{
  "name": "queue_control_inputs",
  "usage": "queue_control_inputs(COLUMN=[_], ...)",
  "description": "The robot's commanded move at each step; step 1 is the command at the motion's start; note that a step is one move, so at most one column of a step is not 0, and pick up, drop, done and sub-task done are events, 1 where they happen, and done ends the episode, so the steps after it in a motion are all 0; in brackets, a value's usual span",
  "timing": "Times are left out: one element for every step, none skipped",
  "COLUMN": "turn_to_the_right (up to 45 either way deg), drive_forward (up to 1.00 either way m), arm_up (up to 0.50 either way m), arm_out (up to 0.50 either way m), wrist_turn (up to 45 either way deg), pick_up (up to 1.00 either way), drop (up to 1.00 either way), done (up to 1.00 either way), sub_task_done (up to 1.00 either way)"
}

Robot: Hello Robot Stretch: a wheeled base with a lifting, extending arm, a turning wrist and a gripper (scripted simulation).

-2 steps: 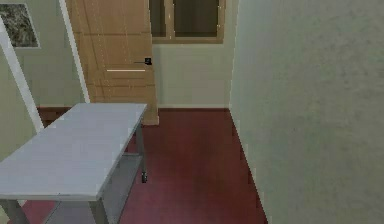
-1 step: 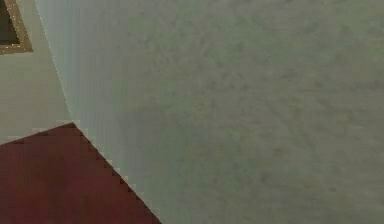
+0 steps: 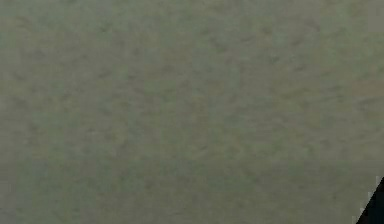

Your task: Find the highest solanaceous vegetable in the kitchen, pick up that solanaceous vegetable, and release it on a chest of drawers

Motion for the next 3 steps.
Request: queue_control_inputs(turn_to_the_right=[-45.0,-45.0,-3.0], drive_forward=[0.00,0.00,0.00], arm_up=[0.00,0.00,0.00], arm_out=[0.00,0.00,0.00], wrist_turn=[0.0,0.0,0.0], pick_up=[0.00,0.00,0.00], drop=[0.00,0.00,0.00], done=[0.00,0.00,0.00], sub_task_done=[0.00,0.00,0.00])
